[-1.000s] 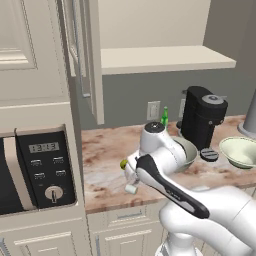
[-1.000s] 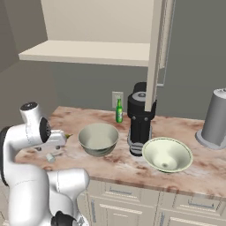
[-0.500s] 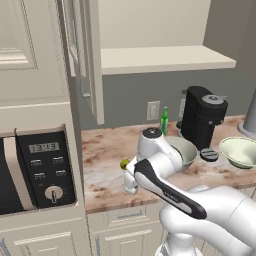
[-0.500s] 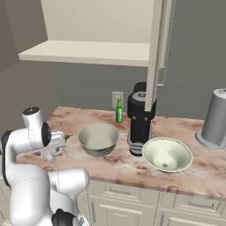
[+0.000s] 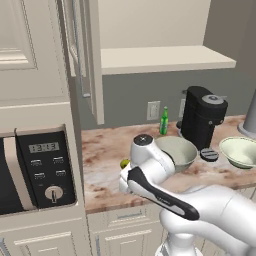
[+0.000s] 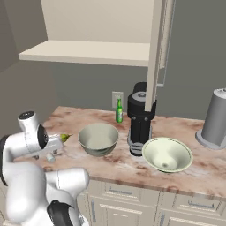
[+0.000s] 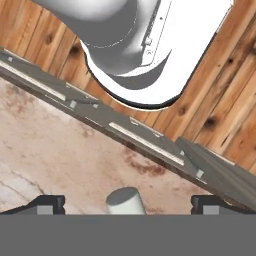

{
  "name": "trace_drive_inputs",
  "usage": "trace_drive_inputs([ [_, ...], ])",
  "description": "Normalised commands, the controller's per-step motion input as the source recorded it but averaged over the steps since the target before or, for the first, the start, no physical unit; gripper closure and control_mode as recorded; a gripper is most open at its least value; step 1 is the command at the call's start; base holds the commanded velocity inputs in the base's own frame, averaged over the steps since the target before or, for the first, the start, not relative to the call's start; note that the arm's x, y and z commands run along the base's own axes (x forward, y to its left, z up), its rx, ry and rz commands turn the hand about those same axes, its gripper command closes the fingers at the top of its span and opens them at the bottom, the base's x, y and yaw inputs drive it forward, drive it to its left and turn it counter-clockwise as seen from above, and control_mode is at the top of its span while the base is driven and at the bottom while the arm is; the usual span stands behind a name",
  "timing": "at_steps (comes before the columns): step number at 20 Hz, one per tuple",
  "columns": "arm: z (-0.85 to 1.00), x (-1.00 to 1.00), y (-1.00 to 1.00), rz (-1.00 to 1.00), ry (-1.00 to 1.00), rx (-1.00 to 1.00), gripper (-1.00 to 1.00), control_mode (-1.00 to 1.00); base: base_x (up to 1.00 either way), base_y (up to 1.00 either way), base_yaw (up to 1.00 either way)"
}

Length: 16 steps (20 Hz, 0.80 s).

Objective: Pick both bowls and place them on the counter. Then place the pear in one bowl and place the marshmallow in the other bowl.

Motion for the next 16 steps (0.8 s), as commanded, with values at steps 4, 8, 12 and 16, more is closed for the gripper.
trace_drive_inputs([
  [4, -0.22, 0.27, 0.22, 0.0, 0.06, -0.1, -1.0, -1.0, 0.0, 0.0, 0.0],
  [8, -0.2, 0.34, 0.03, 0.03, 0.05, -0.05, -1.0, -1.0, 0.0, 0.0, 0.0],
  [12, -0.14, 0.34, 0.01, 0.05, 0.02, -0.01, -1.0, -1.0, 0.0, 0.0, 0.0],
  [16, -0.17, 0.09, 0.0, 0.06, 0.01, 0.0, -1.0, -1.0, 0.0, 0.0, 0.0],
])
